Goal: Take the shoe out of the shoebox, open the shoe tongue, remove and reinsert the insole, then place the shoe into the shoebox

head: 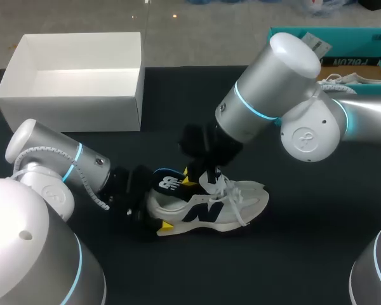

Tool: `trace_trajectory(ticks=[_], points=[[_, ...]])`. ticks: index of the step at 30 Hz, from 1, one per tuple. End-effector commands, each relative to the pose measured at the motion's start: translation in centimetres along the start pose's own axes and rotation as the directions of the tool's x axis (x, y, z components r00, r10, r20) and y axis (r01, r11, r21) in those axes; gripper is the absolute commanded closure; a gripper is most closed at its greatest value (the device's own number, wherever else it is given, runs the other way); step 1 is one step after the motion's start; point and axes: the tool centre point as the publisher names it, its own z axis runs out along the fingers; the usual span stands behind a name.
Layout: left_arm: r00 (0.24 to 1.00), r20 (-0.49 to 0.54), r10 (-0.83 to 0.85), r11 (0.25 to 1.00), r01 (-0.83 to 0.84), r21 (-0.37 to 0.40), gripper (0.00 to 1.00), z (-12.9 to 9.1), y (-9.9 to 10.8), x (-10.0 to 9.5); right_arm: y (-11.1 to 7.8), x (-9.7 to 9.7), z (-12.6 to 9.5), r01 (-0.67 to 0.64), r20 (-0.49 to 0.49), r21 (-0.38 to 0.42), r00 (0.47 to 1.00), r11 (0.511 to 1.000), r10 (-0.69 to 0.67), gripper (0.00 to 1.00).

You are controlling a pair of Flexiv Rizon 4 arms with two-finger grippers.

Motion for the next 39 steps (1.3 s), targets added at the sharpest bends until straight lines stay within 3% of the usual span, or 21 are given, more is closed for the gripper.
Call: trace_trajectory(ticks=[1,7,23,31,39], points=[[1.000,-0.001,-0.001,1.000,0.001,-0.006,1.00,0.7,0.3,0.2,-0.3,0.4,-1.0,-0.003,0.014,-0.008,1.000,1.000,0.004,1.00],[1.000,-0.001,-0.001,1.000,0.001,-0.006,1.00,0.7,0.3,0.2,-0.8,0.5,-1.0,-0.010,0.005,-0.031,1.000,0.999,0.010,1.00],[1.000,-0.001,-0.001,1.000,0.001,-0.006,1.00,0.7,0.3,0.2,0.5,0.4,-1.8,0.044,0.012,-0.125,0.999,0.991,-0.043,1.00],[1.000,-0.001,-0.001,1.000,0.001,-0.006,1.00,0.7,0.3,0.2,1.0,0.0,-0.7,0.048,-0.015,-0.121,0.999,0.992,-0.050,1.00],[1.000,-0.001,-0.001,1.000,0.001,-0.006,1.00,0.7,0.3,0.2,2.3,-1.1,0.0,0.067,-0.036,-0.174,0.997,0.983,-0.075,1.00]])
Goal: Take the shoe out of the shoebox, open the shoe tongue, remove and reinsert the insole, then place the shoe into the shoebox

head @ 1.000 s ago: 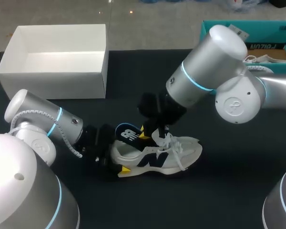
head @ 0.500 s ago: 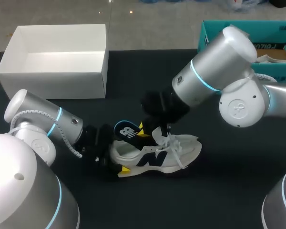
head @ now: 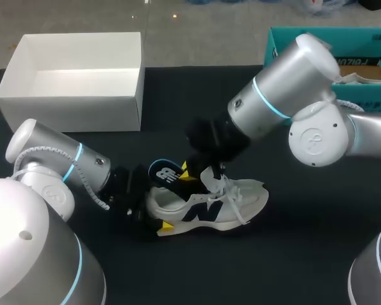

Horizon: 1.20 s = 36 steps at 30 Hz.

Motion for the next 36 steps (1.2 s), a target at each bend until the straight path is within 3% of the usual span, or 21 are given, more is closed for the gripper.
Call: trace_trajectory(ticks=[1,7,14,24,36], points=[[1.000,0.000,-0.001,1.000,0.001,-0.005,1.00,0.7,0.3,0.2,0.6,-1.0,1.1,0.006,-0.015,-0.012,1.000,1.000,-0.006,1.00],[1.000,0.000,-0.001,1.000,0.001,-0.005,1.00,0.7,0.3,0.2,0.6,-1.4,1.5,-0.005,-0.034,-0.043,0.999,0.999,0.004,1.00],[1.000,0.000,-0.001,1.000,0.001,-0.005,1.00,0.7,0.3,0.2,1.6,-1.4,-0.7,0.022,0.023,-0.054,1.000,0.998,-0.021,1.00],[1.000,0.000,-0.001,1.000,0.001,-0.005,1.00,0.7,0.3,0.2,2.4,-1.9,-0.9,0.047,0.022,-0.068,0.999,0.997,-0.045,1.00],[1.000,0.000,-0.001,1.000,0.001,-0.005,1.00,0.7,0.3,0.2,1.9,-1.9,-0.8,0.032,0.018,-0.073,0.999,0.997,-0.030,1.00]])
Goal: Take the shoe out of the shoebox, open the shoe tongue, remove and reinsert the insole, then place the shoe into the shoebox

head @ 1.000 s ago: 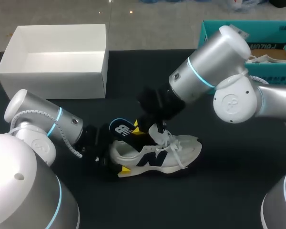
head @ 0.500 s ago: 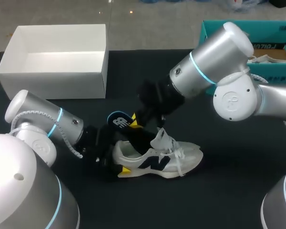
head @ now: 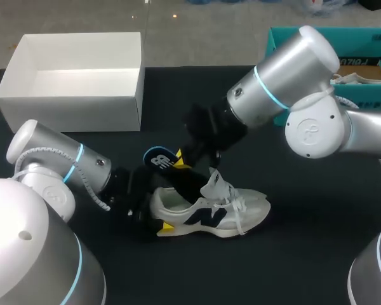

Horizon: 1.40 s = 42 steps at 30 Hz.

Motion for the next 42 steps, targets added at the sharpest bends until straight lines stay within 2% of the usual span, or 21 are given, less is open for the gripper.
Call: trace_trajectory(ticks=[1,21,24,27,34,37,42], points=[[1.000,0.001,-0.002,1.000,0.002,-0.004,1.00,0.5,0.3,0.1,-0.2,0.1,0.1,0.000,0.002,-0.008,1.000,1.000,0.000,1.00],[1.000,0.001,-0.002,1.000,0.002,-0.004,1.00,0.5,0.3,0.1,-0.2,0.1,0.1,0.000,0.002,-0.008,1.000,1.000,0.000,1.00],[1.000,0.001,-0.002,1.000,0.002,-0.004,1.00,0.5,0.3,0.1,1.3,-0.6,-0.2,-0.008,0.016,-0.044,1.000,0.999,0.009,1.00],[1.000,0.001,-0.002,1.000,0.002,-0.004,1.00,0.5,0.3,0.1,3.2,-1.8,-1.0,-0.032,0.045,-0.127,0.998,0.991,0.038,1.00],[1.000,0.001,-0.002,1.000,0.002,-0.004,1.00,0.5,0.3,0.1,6.9,-3.3,-4.4,-0.157,0.082,-0.295,0.978,0.942,0.189,1.00],[1.000,0.001,-0.002,1.000,0.002,-0.004,1.00,0.5,0.3,0.1,7.9,-3.1,-6.2,-0.180,0.080,-0.316,0.973,0.932,0.215,1.00],[1.000,0.001,-0.002,1.000,0.002,-0.004,1.00,0.5,0.3,0.1,9.1,-2.8,-9.1,-0.190,0.093,-0.299,0.969,0.935,0.227,1.00]])
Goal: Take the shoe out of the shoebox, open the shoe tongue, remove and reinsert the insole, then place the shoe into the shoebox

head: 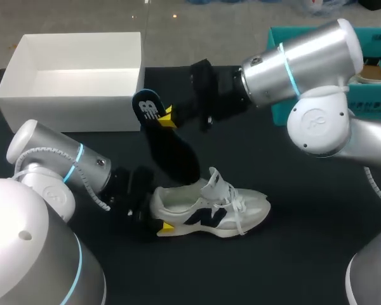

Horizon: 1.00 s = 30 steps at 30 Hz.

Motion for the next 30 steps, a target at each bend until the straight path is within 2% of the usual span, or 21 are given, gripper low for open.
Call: trace_trajectory(ticks=[1,8,10,30], points=[[1.000,0.001,-0.002,1.000,0.002,-0.004,1.00,0.5,0.3,0.1,1.2,0.9,-3.4,-0.002,0.011,0.030,1.000,1.000,0.002,1.00],[1.000,0.001,-0.002,1.000,0.002,-0.004,1.00,0.5,0.3,0.1,2.8,1.8,-5.8,-0.015,0.002,0.045,1.000,0.999,0.015,1.00],[1.000,0.001,-0.002,1.000,0.002,-0.004,1.00,0.5,0.3,0.1,3.6,2.0,-6.4,0.007,0.025,0.045,1.000,0.999,-0.008,1.00],[1.000,0.001,-0.002,1.000,0.002,-0.004,1.00,0.5,0.3,0.1,3.6,2.0,-6.4,0.007,0.025,0.045,1.000,0.999,-0.008,1.00]])
